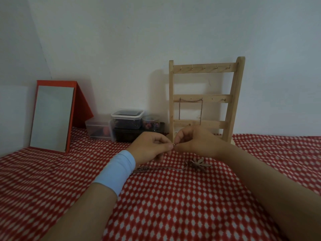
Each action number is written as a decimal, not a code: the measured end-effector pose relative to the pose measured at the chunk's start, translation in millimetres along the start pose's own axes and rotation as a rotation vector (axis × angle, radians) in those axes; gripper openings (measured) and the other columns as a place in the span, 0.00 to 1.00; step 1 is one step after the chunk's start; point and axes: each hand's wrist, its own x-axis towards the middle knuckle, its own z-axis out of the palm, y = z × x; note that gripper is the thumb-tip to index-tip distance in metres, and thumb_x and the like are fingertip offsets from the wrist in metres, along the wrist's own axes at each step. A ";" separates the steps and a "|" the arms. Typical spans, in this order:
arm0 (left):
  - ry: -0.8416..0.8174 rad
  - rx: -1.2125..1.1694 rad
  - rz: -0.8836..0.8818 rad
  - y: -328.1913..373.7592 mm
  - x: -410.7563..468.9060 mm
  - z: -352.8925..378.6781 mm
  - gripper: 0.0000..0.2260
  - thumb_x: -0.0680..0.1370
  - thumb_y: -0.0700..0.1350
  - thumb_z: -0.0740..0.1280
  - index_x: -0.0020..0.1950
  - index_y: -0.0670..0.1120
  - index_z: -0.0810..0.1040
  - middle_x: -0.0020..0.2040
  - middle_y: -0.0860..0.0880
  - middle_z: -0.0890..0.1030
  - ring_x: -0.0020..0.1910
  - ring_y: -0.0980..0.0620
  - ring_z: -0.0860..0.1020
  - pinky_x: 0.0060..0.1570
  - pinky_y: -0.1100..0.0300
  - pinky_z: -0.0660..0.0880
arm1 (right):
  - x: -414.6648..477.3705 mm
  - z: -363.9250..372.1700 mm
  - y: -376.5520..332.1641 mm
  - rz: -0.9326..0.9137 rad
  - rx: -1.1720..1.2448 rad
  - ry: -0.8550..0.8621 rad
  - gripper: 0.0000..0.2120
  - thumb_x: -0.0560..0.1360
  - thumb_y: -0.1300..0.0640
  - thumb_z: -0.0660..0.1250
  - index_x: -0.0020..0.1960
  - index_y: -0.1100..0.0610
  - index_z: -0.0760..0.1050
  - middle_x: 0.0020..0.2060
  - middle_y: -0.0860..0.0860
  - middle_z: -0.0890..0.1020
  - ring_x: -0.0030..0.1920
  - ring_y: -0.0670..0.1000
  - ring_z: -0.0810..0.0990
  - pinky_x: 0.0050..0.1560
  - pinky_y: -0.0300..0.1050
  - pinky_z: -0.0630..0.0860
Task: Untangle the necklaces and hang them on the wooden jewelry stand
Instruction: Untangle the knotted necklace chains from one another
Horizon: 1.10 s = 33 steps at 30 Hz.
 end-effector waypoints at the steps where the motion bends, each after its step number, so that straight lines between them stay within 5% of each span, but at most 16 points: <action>1: 0.017 0.011 0.017 0.0 0.6 -0.5 0.03 0.76 0.41 0.71 0.45 0.45 0.85 0.37 0.48 0.85 0.30 0.53 0.78 0.37 0.62 0.78 | -0.9 0.7 -1.1 0.010 0.028 -0.012 0.02 0.75 0.58 0.75 0.48 0.55 0.84 0.43 0.50 0.87 0.45 0.45 0.86 0.50 0.40 0.82; 7: 0.039 0.009 0.025 -2.9 0.5 -0.5 0.03 0.76 0.39 0.71 0.45 0.45 0.85 0.36 0.48 0.85 0.32 0.52 0.79 0.39 0.60 0.80 | -4.5 4.0 -3.4 -0.019 0.048 0.010 0.05 0.78 0.56 0.71 0.47 0.55 0.86 0.39 0.52 0.87 0.40 0.46 0.85 0.45 0.34 0.78; 12: 0.025 -0.259 -0.116 -5.6 0.6 3.2 0.05 0.77 0.38 0.68 0.45 0.43 0.84 0.37 0.47 0.84 0.34 0.50 0.80 0.40 0.58 0.79 | -6.3 5.9 -4.2 -0.023 0.087 0.051 0.02 0.75 0.57 0.76 0.47 0.55 0.85 0.41 0.51 0.87 0.36 0.46 0.85 0.39 0.40 0.83; 15: 0.015 -0.410 -0.172 -6.7 0.2 3.3 0.04 0.77 0.37 0.68 0.47 0.41 0.84 0.39 0.45 0.84 0.35 0.51 0.81 0.39 0.57 0.79 | -4.1 7.9 0.0 -0.089 -0.025 0.121 0.02 0.74 0.54 0.76 0.47 0.51 0.86 0.42 0.47 0.87 0.41 0.45 0.85 0.46 0.43 0.84; 20: -0.031 -0.562 -0.231 -6.5 0.3 2.3 0.05 0.77 0.39 0.70 0.50 0.40 0.84 0.40 0.45 0.84 0.36 0.51 0.81 0.39 0.57 0.80 | -2.8 10.8 3.4 -0.166 -0.074 0.199 0.03 0.75 0.56 0.75 0.47 0.49 0.86 0.40 0.45 0.86 0.36 0.40 0.80 0.39 0.36 0.80; 26: 0.013 -0.544 -0.247 -1.7 2.8 9.0 0.08 0.78 0.42 0.69 0.52 0.38 0.82 0.37 0.47 0.82 0.33 0.54 0.79 0.34 0.59 0.79 | -0.9 13.8 6.0 -0.242 -0.149 0.250 0.04 0.75 0.57 0.75 0.49 0.50 0.87 0.38 0.43 0.85 0.33 0.40 0.77 0.34 0.35 0.75; 33: 0.051 -0.475 -0.191 -6.1 4.0 11.0 0.07 0.78 0.42 0.68 0.50 0.40 0.83 0.37 0.48 0.82 0.33 0.54 0.79 0.36 0.58 0.79 | -0.2 17.2 8.9 -0.187 -0.057 0.301 0.06 0.76 0.57 0.74 0.52 0.53 0.87 0.41 0.43 0.87 0.39 0.40 0.83 0.42 0.35 0.80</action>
